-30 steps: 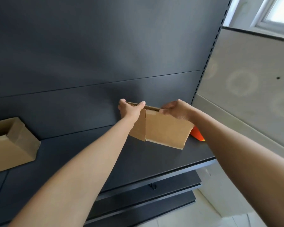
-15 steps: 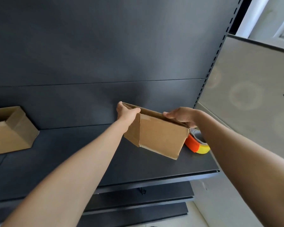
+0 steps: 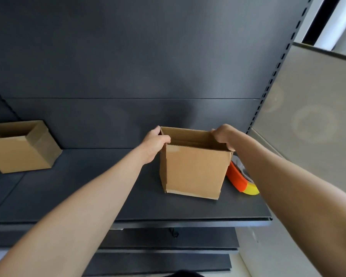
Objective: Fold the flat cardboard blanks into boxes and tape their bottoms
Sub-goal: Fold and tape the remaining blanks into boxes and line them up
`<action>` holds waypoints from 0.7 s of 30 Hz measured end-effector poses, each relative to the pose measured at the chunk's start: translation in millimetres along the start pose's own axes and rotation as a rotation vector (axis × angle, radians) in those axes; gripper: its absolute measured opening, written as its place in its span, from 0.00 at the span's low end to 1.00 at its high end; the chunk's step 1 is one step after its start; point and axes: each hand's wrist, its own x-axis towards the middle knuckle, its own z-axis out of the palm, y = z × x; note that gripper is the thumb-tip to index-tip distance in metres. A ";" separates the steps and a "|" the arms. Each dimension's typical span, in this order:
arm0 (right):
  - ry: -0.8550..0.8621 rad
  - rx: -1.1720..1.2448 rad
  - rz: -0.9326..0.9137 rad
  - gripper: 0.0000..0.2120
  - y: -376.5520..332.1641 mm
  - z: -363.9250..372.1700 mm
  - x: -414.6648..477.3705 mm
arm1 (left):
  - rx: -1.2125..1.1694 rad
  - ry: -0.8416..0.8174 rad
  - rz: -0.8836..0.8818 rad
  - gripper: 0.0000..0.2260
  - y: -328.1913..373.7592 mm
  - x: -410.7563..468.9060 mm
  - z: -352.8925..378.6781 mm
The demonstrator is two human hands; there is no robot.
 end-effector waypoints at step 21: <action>-0.230 0.617 0.220 0.16 43.3 -27.5 -6.3 | -0.005 -0.079 0.125 0.29 -8.5 11.4 13.6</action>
